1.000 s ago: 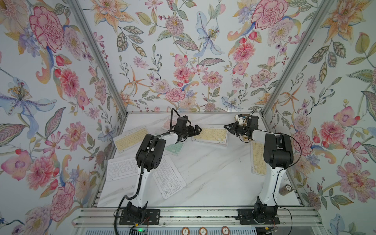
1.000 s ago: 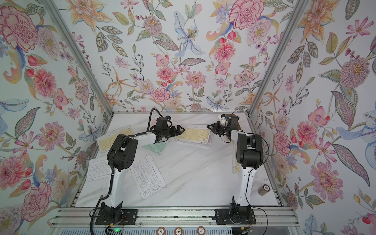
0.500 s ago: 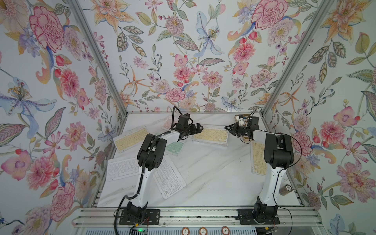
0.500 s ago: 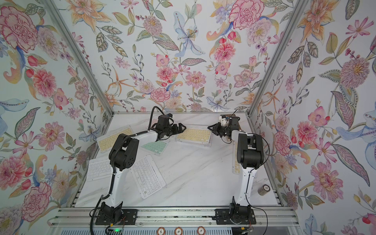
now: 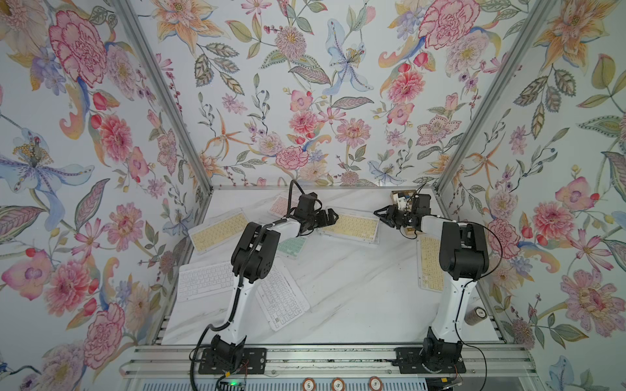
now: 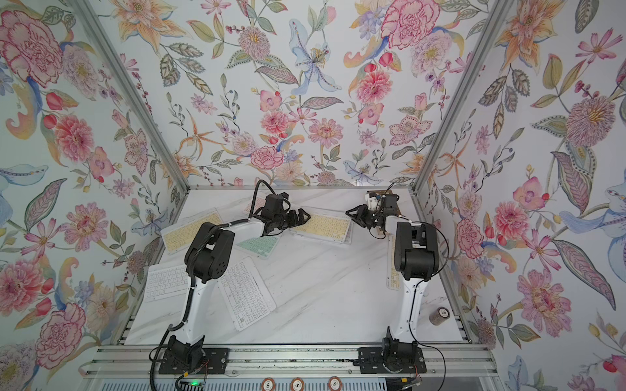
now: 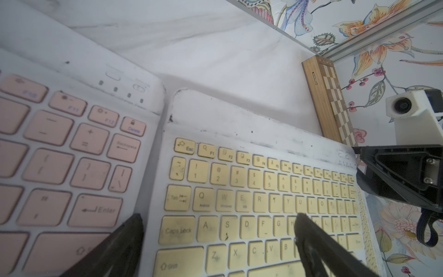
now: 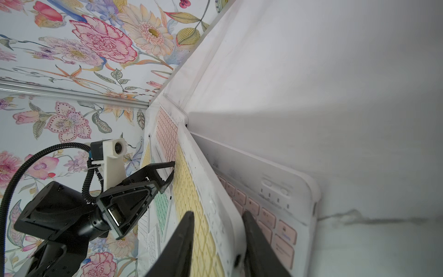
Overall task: Stack the numeric keypads
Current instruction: Place the numeric keypad at the numeric keypad.
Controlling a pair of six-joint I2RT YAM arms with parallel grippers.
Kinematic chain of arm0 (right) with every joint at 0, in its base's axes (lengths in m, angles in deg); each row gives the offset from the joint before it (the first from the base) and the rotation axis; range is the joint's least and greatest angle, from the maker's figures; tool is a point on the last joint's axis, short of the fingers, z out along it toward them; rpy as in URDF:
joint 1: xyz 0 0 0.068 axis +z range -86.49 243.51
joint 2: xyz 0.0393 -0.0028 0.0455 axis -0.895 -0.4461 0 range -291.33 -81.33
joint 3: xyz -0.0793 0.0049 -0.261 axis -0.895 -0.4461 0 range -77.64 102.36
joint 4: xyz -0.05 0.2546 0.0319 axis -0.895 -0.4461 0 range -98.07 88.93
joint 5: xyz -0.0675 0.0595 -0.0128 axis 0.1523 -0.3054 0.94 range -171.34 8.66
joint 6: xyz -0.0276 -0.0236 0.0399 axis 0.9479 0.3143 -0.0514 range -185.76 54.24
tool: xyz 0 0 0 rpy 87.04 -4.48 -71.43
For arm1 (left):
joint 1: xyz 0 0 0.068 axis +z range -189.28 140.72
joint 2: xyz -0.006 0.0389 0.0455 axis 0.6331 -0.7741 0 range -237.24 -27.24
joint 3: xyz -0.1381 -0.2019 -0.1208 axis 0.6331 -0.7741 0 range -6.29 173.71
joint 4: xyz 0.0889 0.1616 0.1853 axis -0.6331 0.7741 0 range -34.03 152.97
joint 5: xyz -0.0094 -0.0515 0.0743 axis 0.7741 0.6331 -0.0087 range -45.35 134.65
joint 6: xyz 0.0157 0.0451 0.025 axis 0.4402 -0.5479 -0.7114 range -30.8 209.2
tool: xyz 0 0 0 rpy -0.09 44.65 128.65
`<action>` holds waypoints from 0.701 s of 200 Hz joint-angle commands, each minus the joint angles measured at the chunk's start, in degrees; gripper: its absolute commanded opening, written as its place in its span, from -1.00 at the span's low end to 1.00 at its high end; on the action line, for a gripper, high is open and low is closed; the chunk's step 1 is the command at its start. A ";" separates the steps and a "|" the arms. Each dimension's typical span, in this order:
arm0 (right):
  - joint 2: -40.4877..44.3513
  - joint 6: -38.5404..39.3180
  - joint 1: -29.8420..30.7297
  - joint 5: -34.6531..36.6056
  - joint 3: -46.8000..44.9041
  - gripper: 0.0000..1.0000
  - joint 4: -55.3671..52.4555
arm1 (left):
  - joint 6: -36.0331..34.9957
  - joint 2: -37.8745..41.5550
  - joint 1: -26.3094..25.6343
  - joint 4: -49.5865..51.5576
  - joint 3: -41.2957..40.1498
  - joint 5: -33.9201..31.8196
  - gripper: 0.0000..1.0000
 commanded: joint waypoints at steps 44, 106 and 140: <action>-1.36 1.98 0.37 2.10 2.83 -0.16 -2.97 | -0.47 1.56 -1.01 0.95 -1.42 -1.04 0.99; -2.01 1.21 0.99 4.80 4.74 -0.06 -5.92 | -0.28 2.56 -1.83 1.29 -1.45 -1.06 0.99; -2.52 0.27 1.33 5.15 5.20 -0.05 -6.01 | -0.36 3.02 -2.13 1.56 -1.50 -1.40 0.99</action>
